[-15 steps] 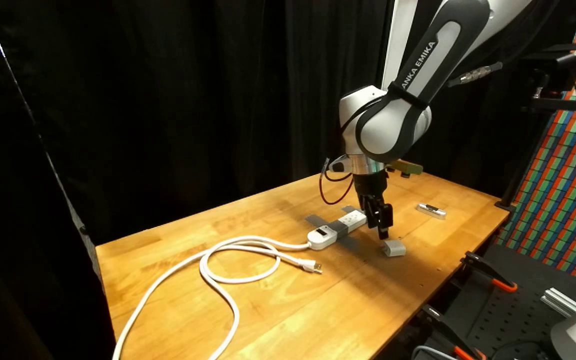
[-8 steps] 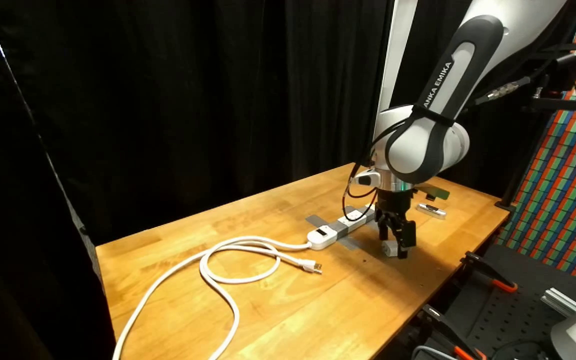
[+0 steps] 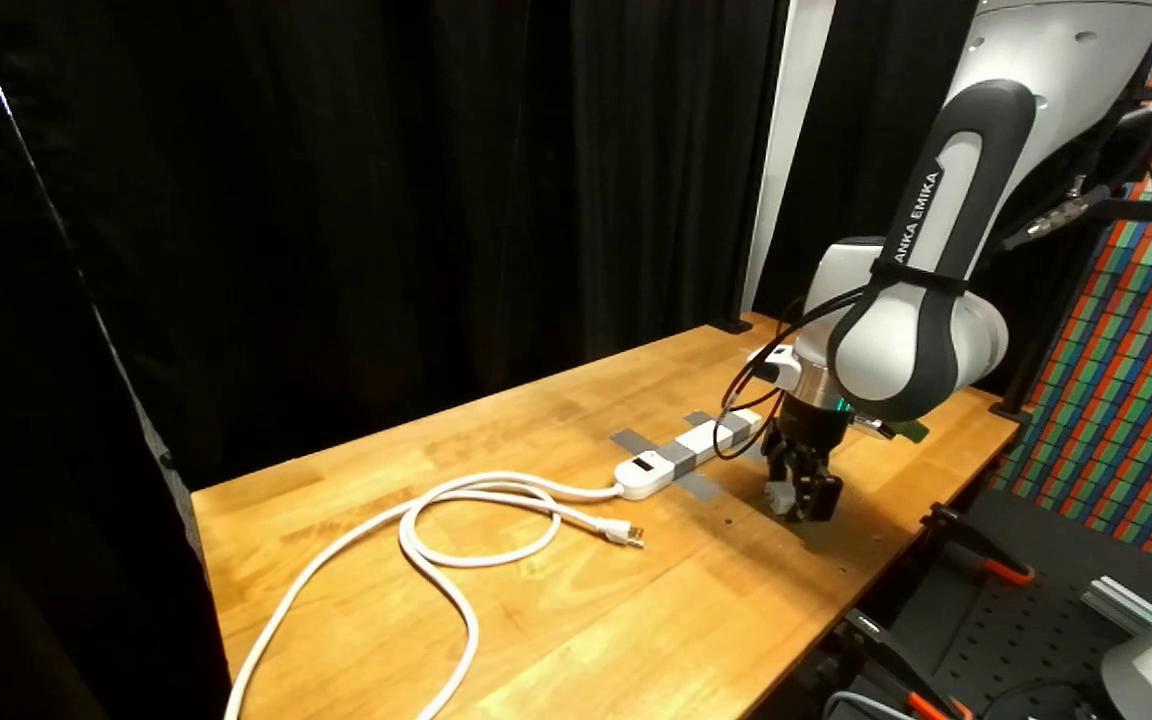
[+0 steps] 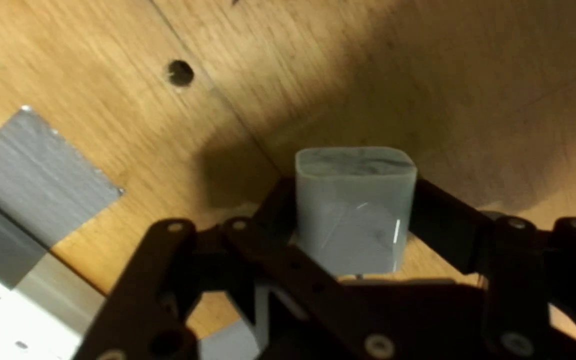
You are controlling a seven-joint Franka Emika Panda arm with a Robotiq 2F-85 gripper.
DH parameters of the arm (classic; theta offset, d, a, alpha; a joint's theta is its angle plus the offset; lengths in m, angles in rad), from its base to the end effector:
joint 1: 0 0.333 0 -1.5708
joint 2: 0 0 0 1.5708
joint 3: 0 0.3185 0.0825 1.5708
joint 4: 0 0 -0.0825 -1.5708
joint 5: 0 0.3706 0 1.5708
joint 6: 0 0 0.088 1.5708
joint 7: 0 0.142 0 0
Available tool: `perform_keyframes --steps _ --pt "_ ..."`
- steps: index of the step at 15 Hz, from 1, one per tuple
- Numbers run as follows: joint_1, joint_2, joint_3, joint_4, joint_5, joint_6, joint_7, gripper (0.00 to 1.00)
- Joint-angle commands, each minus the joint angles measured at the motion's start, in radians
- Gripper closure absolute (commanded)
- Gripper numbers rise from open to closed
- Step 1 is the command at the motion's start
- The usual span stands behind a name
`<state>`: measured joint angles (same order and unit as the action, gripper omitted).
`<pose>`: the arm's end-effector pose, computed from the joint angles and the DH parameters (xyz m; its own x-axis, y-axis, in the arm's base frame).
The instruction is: Plug the charger head into the extension cable
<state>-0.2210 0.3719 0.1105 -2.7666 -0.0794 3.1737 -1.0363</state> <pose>0.3688 -0.0266 0.0918 0.5417 0.8388 0.0546 0.8395 -0.5431 0.0146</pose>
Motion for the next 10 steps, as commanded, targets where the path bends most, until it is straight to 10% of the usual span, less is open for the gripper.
perform_keyframes --steps 1,5,10 --pt "0.07 0.051 -0.083 0.002 -0.086 0.126 0.088 0.73" --pt "0.291 0.035 -0.281 0.021 -0.099 0.042 0.153 0.95" --pt "0.501 0.004 -0.425 0.09 -0.171 -0.144 0.305 0.93"
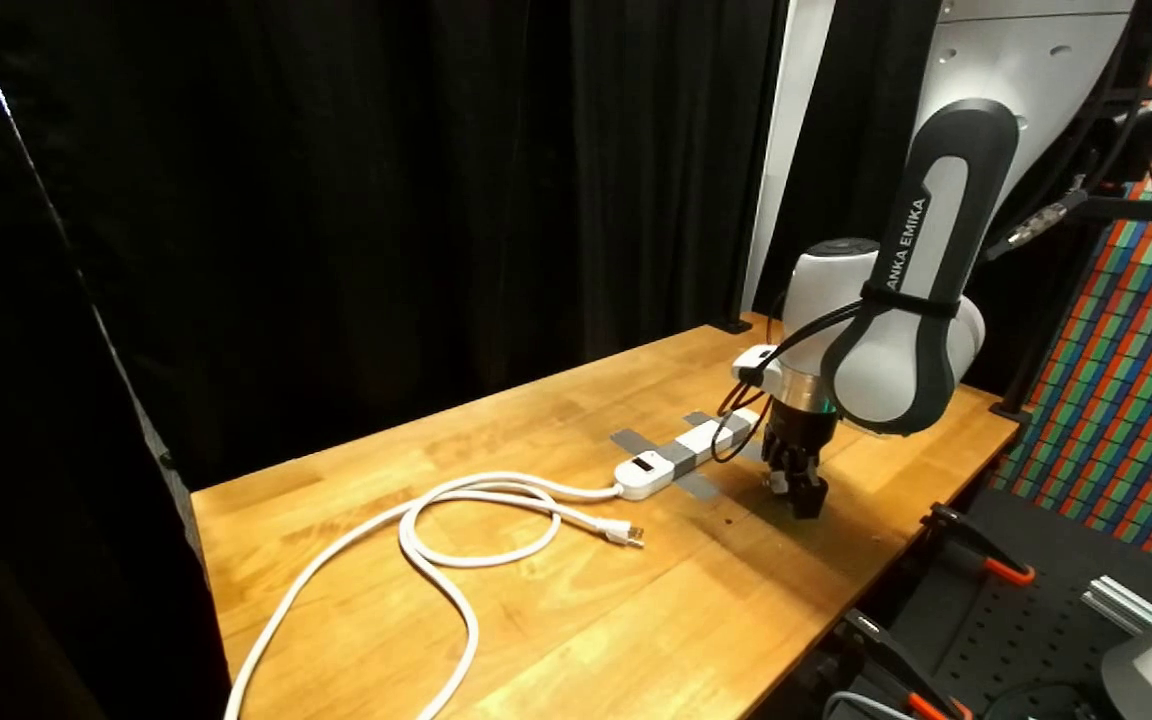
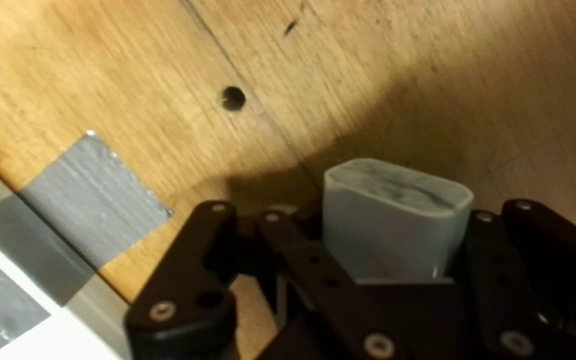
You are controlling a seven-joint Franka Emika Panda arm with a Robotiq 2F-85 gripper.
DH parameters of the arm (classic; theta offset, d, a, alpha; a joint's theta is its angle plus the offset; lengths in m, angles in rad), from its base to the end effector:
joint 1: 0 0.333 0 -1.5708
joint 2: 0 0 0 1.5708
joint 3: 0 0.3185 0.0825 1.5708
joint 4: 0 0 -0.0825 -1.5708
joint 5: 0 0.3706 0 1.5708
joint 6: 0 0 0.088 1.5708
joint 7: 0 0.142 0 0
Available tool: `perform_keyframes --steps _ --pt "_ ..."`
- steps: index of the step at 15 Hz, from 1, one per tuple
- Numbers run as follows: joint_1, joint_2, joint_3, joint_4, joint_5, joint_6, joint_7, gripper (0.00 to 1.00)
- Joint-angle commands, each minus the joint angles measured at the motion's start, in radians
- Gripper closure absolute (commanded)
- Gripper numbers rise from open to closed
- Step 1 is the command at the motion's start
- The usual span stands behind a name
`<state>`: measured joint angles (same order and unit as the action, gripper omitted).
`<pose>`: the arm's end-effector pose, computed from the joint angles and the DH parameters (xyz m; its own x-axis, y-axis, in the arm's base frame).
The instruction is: Plug the charger head into the extension cable
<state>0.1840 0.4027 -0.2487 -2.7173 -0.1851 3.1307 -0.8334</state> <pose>0.3812 -0.0252 0.0877 0.5626 0.8235 -0.0723 0.8265 -0.5585 0.0703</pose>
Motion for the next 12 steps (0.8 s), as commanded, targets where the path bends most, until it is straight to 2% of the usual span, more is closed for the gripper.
perform_keyframes --steps 1,4,7,10,11,12 --pt "0.117 -0.037 -0.073 0.055 -0.098 -0.133 0.143 0.93" --pt "0.139 -0.063 -0.054 0.11 -0.204 -0.192 0.285 0.94" --pt "0.102 -0.078 0.006 0.171 -0.269 -0.2 0.4 0.94" --pt "0.074 -0.068 0.052 0.233 -0.285 -0.184 0.47 0.94" --pt "0.123 -0.055 0.017 0.248 -0.239 -0.163 0.452 0.93" --pt "0.157 -0.037 -0.022 0.267 -0.28 -0.108 0.503 0.95"
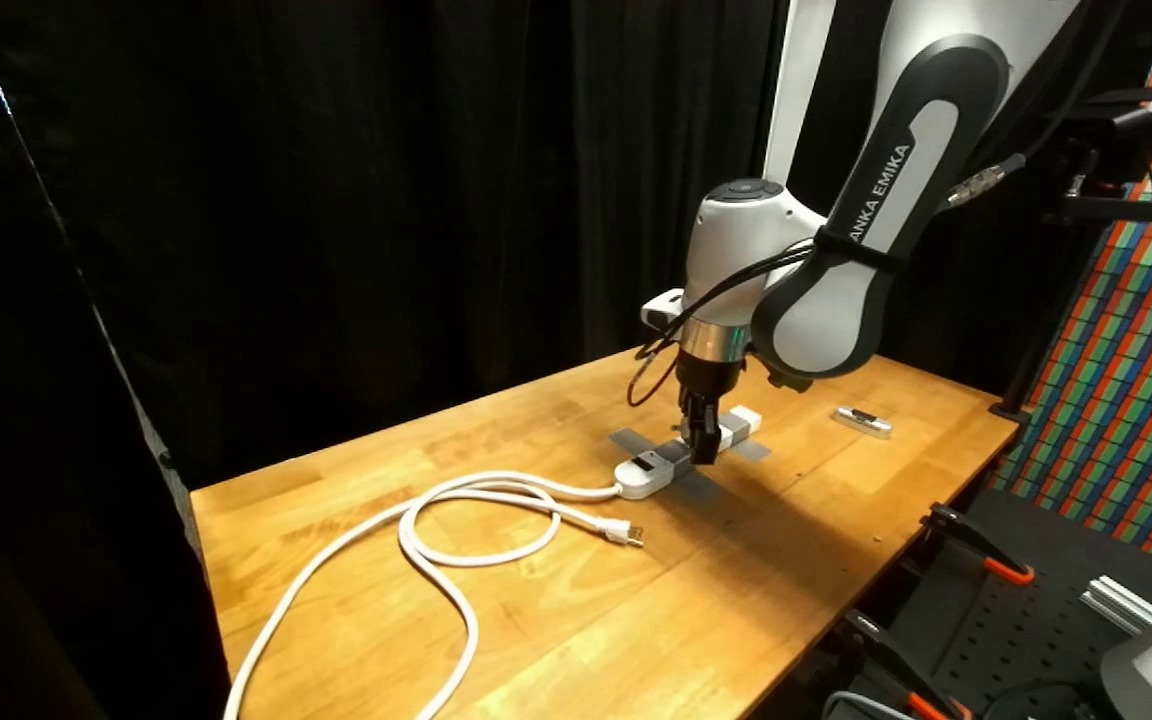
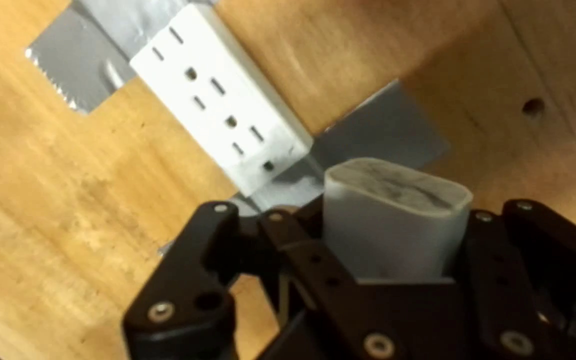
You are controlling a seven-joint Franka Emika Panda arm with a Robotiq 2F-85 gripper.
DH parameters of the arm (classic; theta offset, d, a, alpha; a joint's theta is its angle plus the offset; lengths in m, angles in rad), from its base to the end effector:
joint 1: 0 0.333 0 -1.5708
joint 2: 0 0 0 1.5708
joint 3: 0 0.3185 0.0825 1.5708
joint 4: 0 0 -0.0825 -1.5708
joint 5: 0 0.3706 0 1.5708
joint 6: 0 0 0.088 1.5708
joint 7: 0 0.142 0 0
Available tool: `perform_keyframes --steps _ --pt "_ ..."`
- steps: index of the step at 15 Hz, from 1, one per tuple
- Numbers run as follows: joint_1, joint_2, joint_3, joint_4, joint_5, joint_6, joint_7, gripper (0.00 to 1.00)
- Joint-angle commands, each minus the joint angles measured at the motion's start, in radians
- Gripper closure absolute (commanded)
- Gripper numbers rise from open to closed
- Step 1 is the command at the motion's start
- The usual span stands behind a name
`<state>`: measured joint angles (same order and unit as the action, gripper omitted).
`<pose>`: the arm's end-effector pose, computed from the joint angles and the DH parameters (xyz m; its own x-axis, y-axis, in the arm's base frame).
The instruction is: Plug the charger head into the extension cable
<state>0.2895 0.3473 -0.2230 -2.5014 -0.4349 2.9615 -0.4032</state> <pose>0.4691 0.0489 0.1429 0.6141 0.7890 -0.0187 0.7752 -0.5986 0.2016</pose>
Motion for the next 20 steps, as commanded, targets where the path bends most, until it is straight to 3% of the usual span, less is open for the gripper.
perform_keyframes --steps 1,3,7,10,11,12,13,15,16,20 --pt "0.069 0.034 -0.06 0.071 -0.036 0.084 0.091 0.94" --pt "0.086 0.083 -0.07 0.123 -0.021 0.129 0.104 0.95" --pt "0.19 0.214 -0.162 0.258 -0.015 0.174 0.176 0.93" --pt "0.192 0.306 -0.154 0.37 0.011 0.136 0.187 0.94" --pt "0.152 0.329 -0.116 0.413 -0.004 0.103 0.196 0.91" --pt "0.133 0.352 -0.097 0.448 0.0 0.077 0.193 0.75" --pt "0.102 0.367 -0.065 0.478 0.003 0.043 0.183 0.67" --pt "0.026 0.377 0.015 0.517 0.002 -0.025 0.146 0.57" --pt "-0.034 0.369 0.082 0.523 0.007 -0.06 0.104 0.5" --pt "-0.182 0.339 0.24 0.532 0.022 -0.182 -0.031 0.19"
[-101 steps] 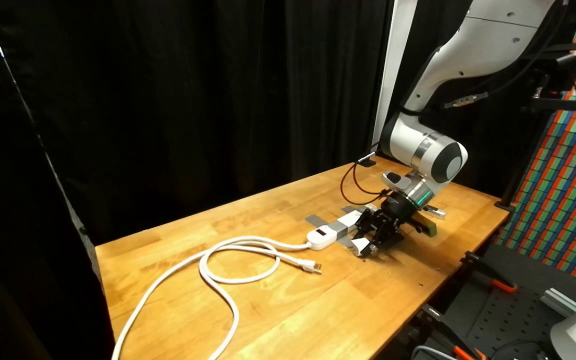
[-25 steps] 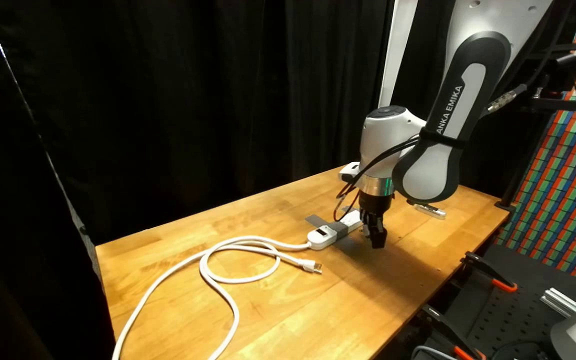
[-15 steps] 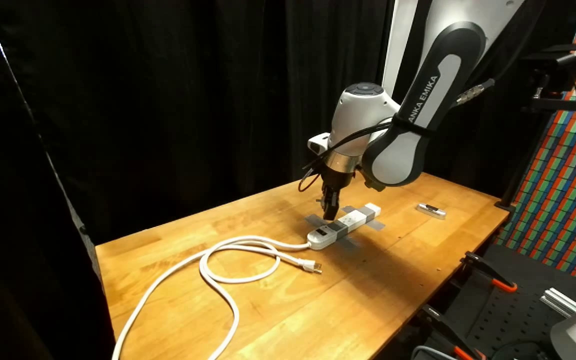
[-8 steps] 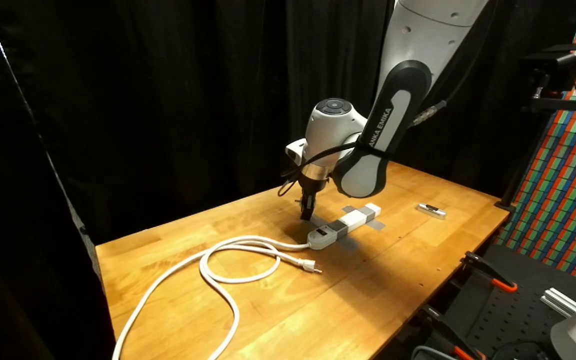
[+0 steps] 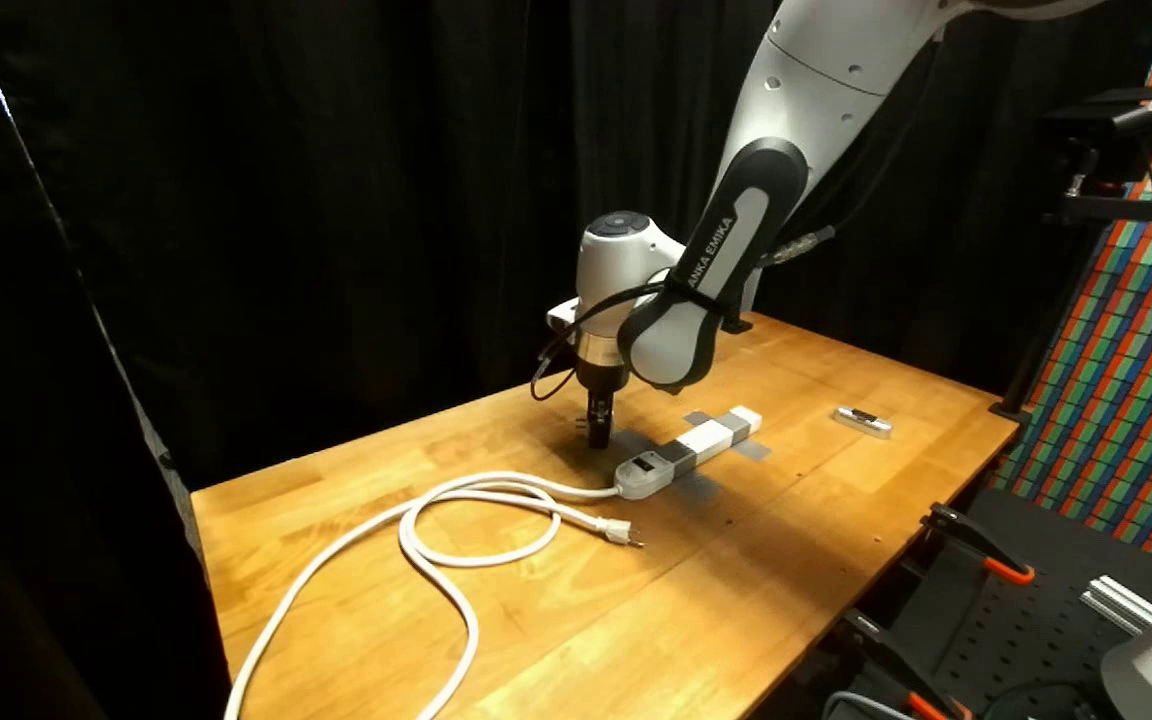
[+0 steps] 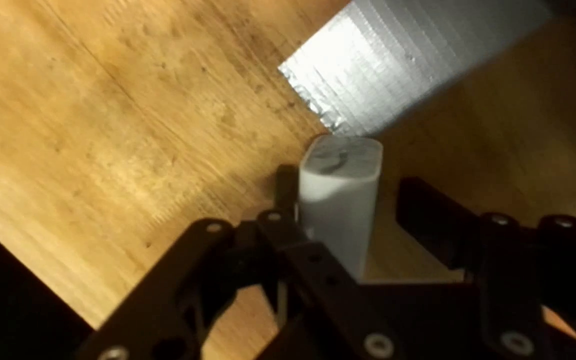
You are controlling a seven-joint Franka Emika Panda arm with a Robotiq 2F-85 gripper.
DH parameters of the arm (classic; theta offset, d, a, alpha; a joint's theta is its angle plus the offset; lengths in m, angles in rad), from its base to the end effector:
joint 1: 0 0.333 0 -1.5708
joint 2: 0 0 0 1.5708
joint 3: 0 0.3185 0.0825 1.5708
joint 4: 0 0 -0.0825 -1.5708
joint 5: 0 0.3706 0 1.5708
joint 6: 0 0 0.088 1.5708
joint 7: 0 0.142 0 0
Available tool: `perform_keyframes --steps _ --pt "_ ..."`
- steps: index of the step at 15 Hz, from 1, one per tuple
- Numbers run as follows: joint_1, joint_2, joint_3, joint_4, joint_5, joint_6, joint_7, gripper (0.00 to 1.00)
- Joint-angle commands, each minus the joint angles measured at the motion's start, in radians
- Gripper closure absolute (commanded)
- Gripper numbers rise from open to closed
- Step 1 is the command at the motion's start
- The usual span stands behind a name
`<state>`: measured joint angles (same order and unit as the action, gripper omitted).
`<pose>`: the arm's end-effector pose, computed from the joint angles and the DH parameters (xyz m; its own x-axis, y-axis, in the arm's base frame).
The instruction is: Plug the charger head into the extension cable
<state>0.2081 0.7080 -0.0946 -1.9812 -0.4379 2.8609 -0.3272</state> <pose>0.6073 0.0880 0.0979 0.6341 0.7729 0.0246 0.7417 -0.6169 0.2634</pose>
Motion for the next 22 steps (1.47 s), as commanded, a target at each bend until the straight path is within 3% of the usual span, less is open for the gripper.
perform_keyframes --steps 1,3,6,10,15,20,22 --pt "-0.156 -0.034 0.169 0.0 0.039 -0.107 -0.171 0.11" --pt "-0.253 -0.051 0.27 -0.016 0.086 -0.17 -0.297 0.0" --pt "-0.38 -0.062 0.378 -0.034 0.187 -0.227 -0.486 0.0" --pt "-0.516 -0.076 0.457 -0.062 0.341 -0.231 -0.709 0.0" --pt "-0.664 -0.042 0.55 -0.075 0.553 -0.175 -0.978 0.0" --pt "-0.854 0.012 0.723 -0.151 0.815 -0.05 -1.302 0.0" --pt "-0.938 0.053 0.801 -0.177 0.872 -0.008 -1.401 0.0"
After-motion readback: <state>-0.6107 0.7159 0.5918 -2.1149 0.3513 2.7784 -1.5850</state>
